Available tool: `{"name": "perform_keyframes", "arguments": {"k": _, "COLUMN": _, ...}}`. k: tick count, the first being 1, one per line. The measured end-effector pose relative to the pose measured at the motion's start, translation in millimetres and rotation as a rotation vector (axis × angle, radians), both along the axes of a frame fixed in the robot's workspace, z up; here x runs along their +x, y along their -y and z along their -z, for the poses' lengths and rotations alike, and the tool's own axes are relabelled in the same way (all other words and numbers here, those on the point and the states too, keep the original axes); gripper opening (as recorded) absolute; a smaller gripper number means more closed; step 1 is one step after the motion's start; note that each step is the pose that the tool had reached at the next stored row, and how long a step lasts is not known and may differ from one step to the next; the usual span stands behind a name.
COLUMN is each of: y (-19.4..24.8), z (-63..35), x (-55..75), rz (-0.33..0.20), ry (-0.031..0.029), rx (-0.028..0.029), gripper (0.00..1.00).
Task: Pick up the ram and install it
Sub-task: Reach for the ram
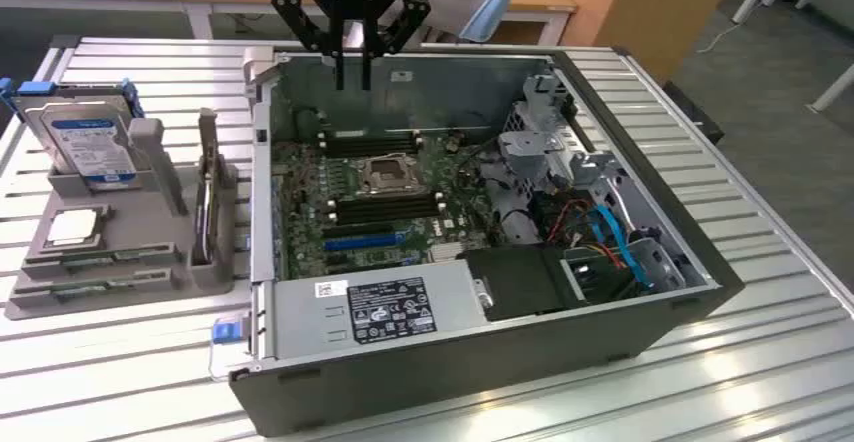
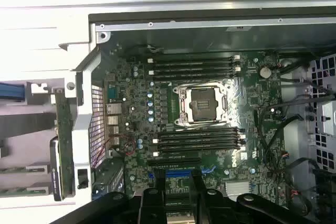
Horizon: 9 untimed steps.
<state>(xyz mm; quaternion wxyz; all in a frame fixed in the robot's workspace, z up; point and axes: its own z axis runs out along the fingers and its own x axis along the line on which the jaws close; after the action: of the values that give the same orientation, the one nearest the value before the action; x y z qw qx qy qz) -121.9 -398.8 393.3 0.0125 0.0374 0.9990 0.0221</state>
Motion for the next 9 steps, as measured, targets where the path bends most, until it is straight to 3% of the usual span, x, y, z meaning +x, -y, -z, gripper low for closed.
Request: {"name": "perform_keyframes", "arguments": {"k": 9, "y": 0.0, "z": 0.0, "x": 0.0, "rz": 0.000, "ry": 0.0001, "rx": 0.0000, "gripper": 0.32}}
